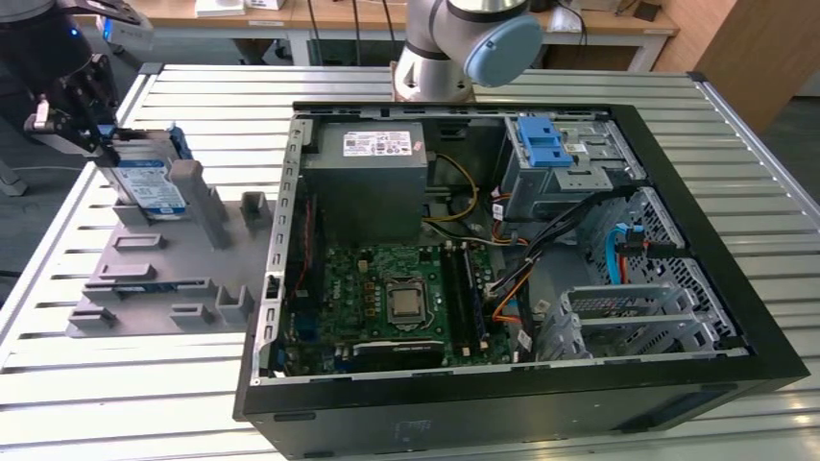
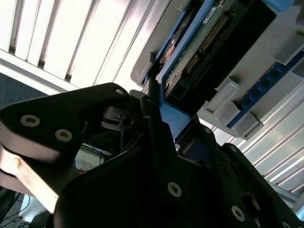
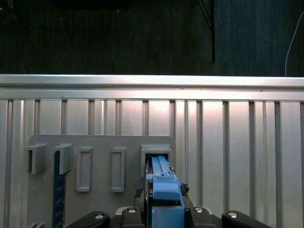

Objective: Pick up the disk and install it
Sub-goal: 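Pick up the disk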

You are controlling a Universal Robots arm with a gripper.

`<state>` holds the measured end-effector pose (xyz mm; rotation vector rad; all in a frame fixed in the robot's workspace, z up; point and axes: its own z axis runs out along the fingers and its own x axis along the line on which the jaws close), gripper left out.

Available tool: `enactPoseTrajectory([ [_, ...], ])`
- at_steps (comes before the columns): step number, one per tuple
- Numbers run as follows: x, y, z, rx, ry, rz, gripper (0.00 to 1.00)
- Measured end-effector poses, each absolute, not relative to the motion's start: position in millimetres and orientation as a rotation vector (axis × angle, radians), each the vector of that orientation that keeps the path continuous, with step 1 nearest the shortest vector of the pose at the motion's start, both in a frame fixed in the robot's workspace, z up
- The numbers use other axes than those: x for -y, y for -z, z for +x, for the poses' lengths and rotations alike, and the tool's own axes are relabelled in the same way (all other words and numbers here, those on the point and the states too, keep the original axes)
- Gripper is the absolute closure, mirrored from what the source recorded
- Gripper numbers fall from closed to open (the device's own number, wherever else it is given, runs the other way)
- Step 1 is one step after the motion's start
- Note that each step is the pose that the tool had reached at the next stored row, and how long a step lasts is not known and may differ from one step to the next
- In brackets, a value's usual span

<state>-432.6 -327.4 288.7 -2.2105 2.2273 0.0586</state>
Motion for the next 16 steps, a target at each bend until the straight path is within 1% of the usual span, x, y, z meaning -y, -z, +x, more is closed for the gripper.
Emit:
enactPoseTrajectory([
  [16, 327.3, -294.1, -432.6, -2.227, -0.058, -2.210, 0.64],
])
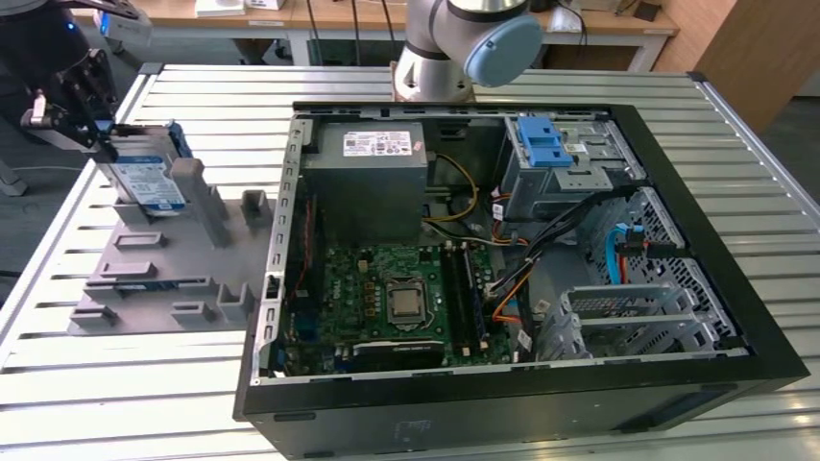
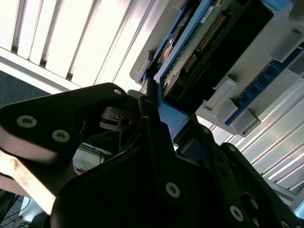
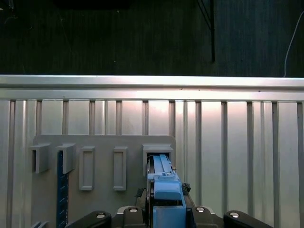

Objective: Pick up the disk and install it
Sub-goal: 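Pick up the disk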

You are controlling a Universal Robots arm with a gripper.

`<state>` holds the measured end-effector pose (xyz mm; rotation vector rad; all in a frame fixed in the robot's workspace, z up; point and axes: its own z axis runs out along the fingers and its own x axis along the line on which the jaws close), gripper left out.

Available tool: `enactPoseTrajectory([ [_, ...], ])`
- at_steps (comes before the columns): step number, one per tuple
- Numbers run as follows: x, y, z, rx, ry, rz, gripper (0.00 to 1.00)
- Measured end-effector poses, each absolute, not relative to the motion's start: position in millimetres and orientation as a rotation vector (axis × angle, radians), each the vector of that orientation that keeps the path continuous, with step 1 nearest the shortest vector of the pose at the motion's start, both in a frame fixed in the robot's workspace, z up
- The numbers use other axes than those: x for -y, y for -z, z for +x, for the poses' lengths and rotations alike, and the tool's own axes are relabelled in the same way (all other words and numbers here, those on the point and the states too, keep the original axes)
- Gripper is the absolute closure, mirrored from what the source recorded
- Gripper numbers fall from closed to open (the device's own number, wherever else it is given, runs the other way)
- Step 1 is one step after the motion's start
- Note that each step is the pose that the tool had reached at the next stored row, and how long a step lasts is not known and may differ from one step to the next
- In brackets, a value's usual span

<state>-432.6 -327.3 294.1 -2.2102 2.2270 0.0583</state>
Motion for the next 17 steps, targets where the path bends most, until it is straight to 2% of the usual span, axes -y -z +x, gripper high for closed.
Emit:
enactPoseTrajectory([
  [12, 327.2, -290.2, -432.6, -2.228, -0.057, -2.211, 0.64],
  [14, 327.2, -290.1, -432.6, -2.228, -0.057, -2.211, 0.62],
  [15, 327.2, -289.9, -432.6, -2.228, -0.057, -2.211, 0.56],
  [17, 327.2, -289.8, -432.6, -2.228, -0.057, -2.211, 0.56],
])
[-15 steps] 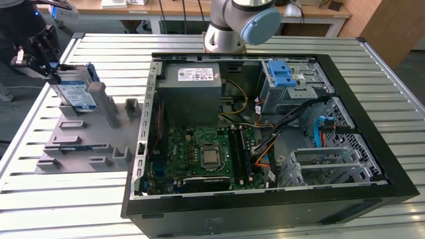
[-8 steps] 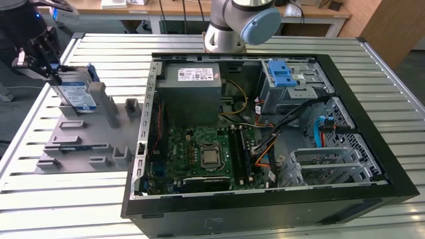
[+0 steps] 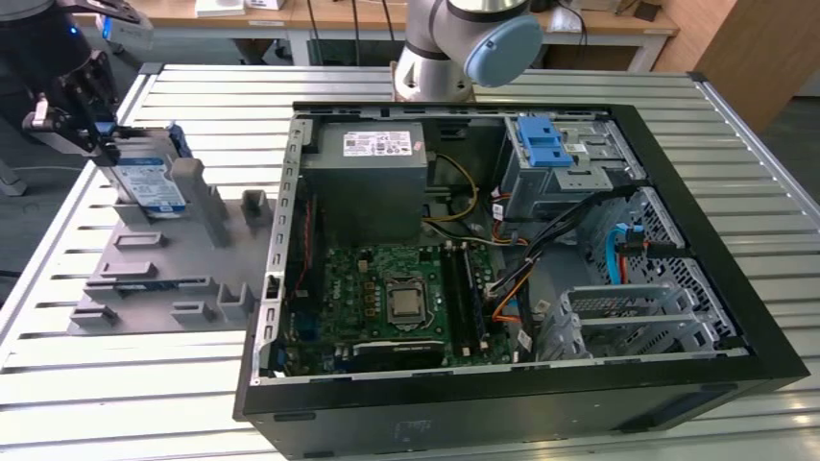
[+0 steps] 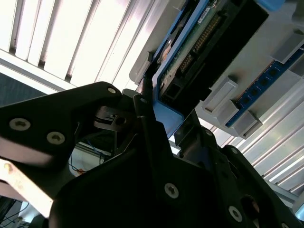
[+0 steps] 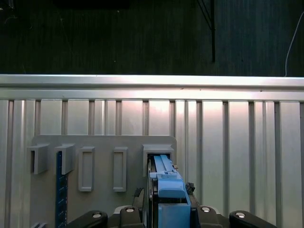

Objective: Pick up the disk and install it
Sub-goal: 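Pick up the disk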

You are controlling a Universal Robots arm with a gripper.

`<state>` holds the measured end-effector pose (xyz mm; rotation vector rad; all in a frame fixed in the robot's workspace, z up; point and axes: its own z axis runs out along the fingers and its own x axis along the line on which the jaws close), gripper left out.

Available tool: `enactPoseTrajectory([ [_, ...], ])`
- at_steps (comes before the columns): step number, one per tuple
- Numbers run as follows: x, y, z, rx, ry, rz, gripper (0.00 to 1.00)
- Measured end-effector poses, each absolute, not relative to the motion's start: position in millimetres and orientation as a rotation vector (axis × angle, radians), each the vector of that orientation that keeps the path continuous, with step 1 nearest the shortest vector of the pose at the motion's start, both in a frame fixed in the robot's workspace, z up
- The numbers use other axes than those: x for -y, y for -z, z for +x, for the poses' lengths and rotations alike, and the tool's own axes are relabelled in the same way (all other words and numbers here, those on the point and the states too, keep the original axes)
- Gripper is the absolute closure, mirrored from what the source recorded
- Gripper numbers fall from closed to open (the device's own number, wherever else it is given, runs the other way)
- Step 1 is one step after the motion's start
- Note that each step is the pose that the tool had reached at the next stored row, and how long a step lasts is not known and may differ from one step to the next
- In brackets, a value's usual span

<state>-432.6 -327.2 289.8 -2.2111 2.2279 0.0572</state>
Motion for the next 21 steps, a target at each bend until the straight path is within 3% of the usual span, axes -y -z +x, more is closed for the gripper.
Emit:
enactPoseTrajectory([
  [6, 327.2, -289.8, -432.6, -2.228, -0.057, -2.211, 0.57],
  [7, 327.2, -289.7, -432.6, -2.228, -0.057, -2.211, 0.64],
  [21, 327.2, -290.0, -432.6, -2.228, -0.057, -2.211, 0.64],
])
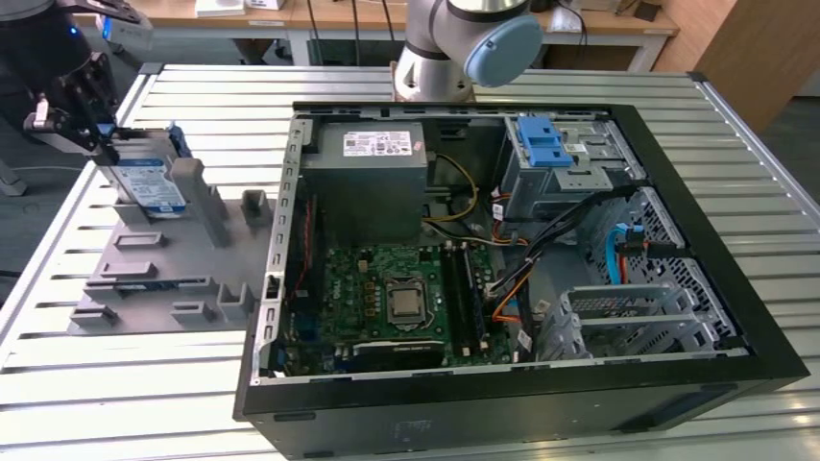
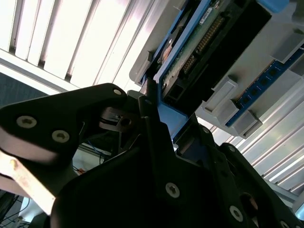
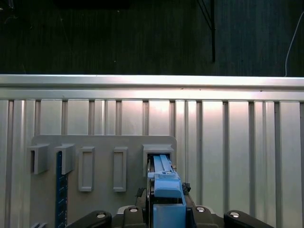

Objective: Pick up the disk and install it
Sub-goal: 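Pick up the disk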

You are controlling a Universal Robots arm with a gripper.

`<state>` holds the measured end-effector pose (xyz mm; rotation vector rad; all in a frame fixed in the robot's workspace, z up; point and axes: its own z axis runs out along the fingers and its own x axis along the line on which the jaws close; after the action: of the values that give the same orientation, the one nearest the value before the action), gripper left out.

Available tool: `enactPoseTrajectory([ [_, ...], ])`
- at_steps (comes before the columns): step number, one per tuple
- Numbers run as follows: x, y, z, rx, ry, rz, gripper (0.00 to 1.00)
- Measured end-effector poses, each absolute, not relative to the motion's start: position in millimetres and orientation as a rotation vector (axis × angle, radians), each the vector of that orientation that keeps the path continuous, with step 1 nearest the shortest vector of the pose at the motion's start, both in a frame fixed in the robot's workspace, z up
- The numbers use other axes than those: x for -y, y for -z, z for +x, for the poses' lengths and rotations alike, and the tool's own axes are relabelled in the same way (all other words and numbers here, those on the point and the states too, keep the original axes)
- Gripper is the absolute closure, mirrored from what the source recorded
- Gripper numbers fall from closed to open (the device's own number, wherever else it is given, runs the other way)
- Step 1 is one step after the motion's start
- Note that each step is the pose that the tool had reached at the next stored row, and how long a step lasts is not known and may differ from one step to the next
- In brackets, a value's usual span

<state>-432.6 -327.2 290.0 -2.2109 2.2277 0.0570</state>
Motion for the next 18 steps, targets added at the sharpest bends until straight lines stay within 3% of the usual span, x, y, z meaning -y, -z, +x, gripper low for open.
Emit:
enactPoseTrajectory([
  [18, 327.2, -302.6, -432.6, -2.228, -0.057, -2.211, 0.64],
])
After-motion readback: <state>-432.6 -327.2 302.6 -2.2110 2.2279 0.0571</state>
